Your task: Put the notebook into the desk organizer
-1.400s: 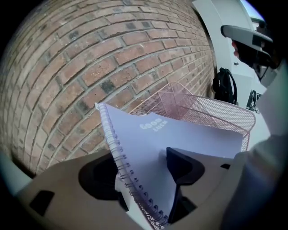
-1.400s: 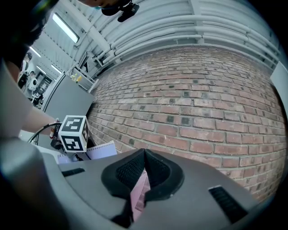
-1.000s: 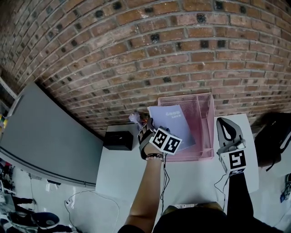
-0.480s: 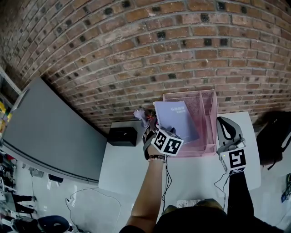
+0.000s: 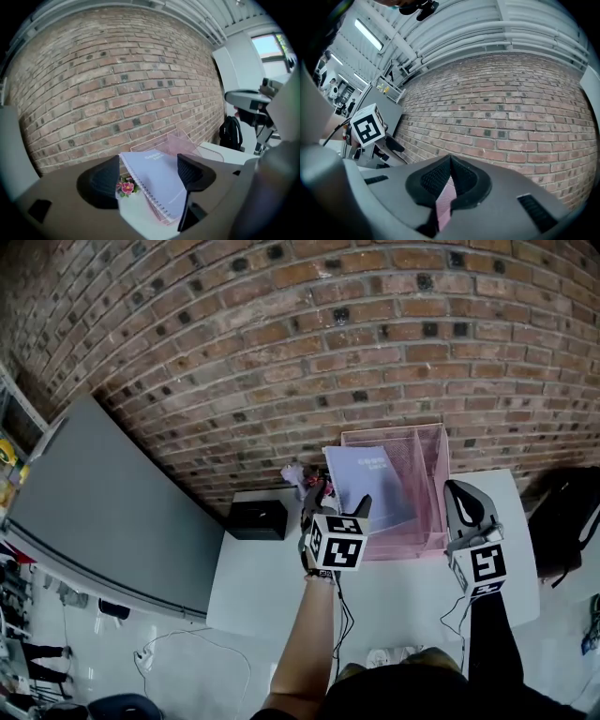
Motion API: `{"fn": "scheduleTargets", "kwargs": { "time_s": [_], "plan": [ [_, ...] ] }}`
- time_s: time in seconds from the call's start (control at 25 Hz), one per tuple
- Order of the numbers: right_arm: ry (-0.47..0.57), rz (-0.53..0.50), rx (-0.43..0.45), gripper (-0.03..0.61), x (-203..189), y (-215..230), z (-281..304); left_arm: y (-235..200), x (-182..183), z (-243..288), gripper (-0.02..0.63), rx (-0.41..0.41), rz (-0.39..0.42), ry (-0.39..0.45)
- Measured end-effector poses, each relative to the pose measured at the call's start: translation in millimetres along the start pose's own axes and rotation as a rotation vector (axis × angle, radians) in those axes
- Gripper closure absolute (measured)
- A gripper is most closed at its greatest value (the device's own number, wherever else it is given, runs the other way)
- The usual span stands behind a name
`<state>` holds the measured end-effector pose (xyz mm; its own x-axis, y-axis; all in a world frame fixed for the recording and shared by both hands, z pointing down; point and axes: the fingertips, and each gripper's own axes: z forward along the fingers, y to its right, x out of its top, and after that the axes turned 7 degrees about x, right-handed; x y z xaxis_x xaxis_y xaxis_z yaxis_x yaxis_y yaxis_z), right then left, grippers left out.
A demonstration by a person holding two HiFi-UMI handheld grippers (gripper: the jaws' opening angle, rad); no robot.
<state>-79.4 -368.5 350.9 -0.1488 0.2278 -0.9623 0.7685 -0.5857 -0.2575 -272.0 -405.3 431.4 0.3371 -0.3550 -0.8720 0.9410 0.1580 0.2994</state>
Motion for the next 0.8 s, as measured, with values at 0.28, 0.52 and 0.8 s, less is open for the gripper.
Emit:
{"fn": "scheduleTargets", "kwargs": {
  "time_s": [0.28, 0.52, 0.8],
  "plan": [
    [0.022, 0.034, -0.022, 0.558, 9.8, -15.0, -6.2, -6.6, 35.5, -47.3, 0.247, -0.039, -0.131, 0.210],
    [0.034, 0.056, -0.061, 0.557, 16.2, -25.2, -16.7, -8.4, 44.3, -82.6, 0.247, -0.054, -0.168, 0.313],
    [0.033, 0.050, -0.081, 0.557, 14.6, -37.8, -28.6, 3.8, 42.2, -111.1, 0.249, -0.088, -0.156, 0.385]
  ]
}}
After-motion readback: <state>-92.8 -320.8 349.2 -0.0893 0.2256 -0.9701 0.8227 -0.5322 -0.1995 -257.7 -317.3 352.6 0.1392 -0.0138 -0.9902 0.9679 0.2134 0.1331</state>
